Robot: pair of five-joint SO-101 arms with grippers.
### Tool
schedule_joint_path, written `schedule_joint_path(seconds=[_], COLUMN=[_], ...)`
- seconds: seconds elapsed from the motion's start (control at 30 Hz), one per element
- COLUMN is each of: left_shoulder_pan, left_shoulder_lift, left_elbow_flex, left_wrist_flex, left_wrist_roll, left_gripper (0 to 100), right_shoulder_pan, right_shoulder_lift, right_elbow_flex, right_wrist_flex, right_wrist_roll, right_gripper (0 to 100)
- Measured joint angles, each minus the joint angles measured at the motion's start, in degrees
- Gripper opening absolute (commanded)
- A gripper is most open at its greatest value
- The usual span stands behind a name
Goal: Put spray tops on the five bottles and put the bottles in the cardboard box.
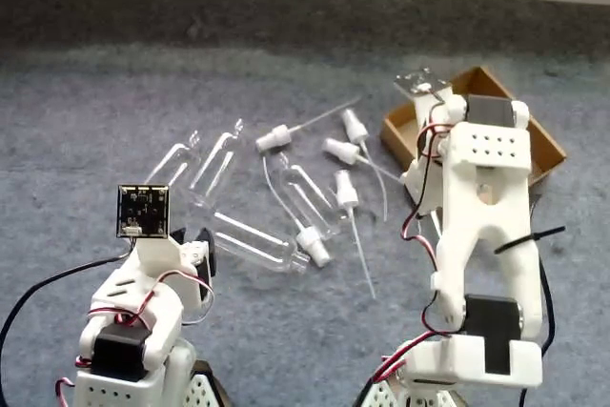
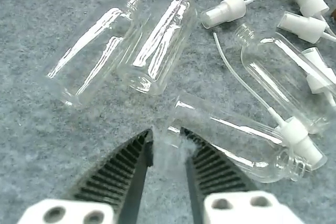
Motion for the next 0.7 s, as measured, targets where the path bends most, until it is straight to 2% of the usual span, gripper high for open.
schedule_joint_path(seconds=[0.1, 0.5, 0.7], left_shoulder_pan=[0.00, 0.00, 0.00], left_shoulder_lift=[0.00, 0.00, -0.18], left_elbow_flex=[0.00, 0.00, 0.62], left_wrist_flex=[0.00, 0.00, -0.26], left_wrist_roll=[0.00, 0.00, 0.00], left_gripper=[5, 5, 5], right_shoulder_pan=[0.00, -5.36, -5.10], right_shoulder_lift=[2.46, 11.08, 14.86], right_elbow_flex=[0.00, 0.00, -0.18], right_wrist_flex=[0.00, -0.18, -2.46], right_wrist_roll=[0.09, 0.09, 0.09], right_gripper=[23.0, 23.1, 23.1])
